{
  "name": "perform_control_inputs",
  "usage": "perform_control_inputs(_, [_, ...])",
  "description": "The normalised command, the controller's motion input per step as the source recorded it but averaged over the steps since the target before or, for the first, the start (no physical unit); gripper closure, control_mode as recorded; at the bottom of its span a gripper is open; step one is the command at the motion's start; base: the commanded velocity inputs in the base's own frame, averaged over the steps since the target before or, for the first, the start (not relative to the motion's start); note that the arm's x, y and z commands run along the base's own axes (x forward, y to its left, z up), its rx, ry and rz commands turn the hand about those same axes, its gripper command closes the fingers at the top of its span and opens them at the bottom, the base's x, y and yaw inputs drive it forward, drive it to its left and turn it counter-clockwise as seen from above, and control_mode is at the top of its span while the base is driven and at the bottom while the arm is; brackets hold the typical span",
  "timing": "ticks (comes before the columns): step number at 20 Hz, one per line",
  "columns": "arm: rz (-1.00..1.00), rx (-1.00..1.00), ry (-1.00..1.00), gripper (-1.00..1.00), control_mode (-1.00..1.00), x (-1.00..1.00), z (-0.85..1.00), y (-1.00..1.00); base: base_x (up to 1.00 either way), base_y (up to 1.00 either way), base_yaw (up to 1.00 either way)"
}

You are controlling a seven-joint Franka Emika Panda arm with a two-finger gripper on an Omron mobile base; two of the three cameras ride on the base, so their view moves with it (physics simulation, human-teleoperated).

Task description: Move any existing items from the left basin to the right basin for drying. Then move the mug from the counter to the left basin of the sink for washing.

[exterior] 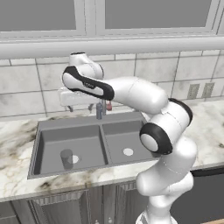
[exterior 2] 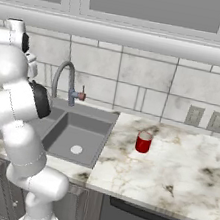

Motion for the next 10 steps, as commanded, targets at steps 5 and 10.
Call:
perform_control_inputs(5, [0.0, 0.0, 0.04, -1.0, -1.0, 0.28, 0.0, 0.26, 0.0, 0.0, 0.0])
perform_control_inputs(10, [0.0, 0.0, 0.0, -1.0, -1.0, 0.12, 0.0, 0.2, 0.0, 0.0, 0.0])
